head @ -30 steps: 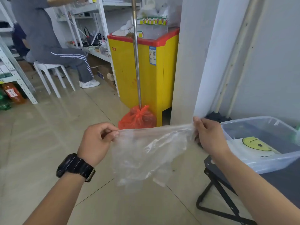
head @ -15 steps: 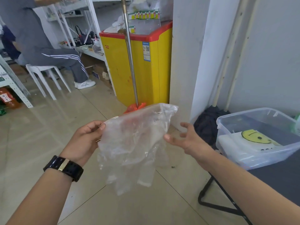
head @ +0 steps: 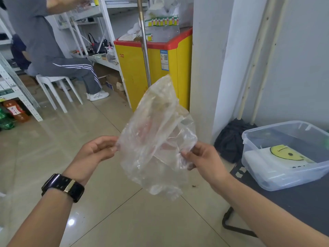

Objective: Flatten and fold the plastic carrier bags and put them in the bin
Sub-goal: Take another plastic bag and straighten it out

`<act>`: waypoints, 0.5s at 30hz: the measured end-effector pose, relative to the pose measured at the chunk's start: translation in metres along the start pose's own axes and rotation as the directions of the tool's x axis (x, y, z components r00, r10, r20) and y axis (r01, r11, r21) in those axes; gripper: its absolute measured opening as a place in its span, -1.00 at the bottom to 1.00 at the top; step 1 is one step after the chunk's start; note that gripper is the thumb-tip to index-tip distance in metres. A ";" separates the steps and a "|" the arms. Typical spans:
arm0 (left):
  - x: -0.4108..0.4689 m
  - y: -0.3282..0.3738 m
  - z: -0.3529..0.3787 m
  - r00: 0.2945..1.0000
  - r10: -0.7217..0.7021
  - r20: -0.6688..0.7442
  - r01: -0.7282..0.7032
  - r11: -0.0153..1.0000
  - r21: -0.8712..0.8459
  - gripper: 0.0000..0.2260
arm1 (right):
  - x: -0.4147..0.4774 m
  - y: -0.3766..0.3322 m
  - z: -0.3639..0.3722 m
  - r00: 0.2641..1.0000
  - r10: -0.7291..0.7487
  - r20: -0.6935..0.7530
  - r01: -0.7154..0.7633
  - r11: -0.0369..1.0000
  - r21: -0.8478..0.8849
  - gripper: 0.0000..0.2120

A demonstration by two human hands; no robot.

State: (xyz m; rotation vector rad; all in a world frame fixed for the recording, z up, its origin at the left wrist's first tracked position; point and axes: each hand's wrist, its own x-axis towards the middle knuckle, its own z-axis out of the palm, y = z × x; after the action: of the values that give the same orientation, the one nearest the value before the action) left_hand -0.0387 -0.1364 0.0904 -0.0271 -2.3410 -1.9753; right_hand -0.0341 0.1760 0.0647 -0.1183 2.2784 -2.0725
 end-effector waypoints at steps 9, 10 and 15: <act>0.003 0.000 0.040 0.974 -0.119 0.192 0.148 0.978 -0.147 -0.33 | -0.009 -0.012 -0.013 0.919 -0.135 0.370 0.297 0.853 -0.428 -0.80; 0.006 -0.004 0.045 0.974 -0.149 0.170 0.176 0.972 -0.154 -0.44 | -0.011 -0.013 -0.013 0.909 -0.126 0.399 0.311 0.841 -0.443 -0.79; 0.020 -0.026 0.054 0.969 -0.247 0.004 0.247 0.969 0.000 -0.77 | -0.018 -0.023 -0.022 0.800 -0.117 0.588 0.363 0.875 -0.320 -0.93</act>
State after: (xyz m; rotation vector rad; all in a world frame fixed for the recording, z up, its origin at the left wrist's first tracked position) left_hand -0.0632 -0.0880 0.0571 0.2756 -2.4504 -2.0819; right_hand -0.0178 0.1974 0.0900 -0.9540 2.3427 -1.3146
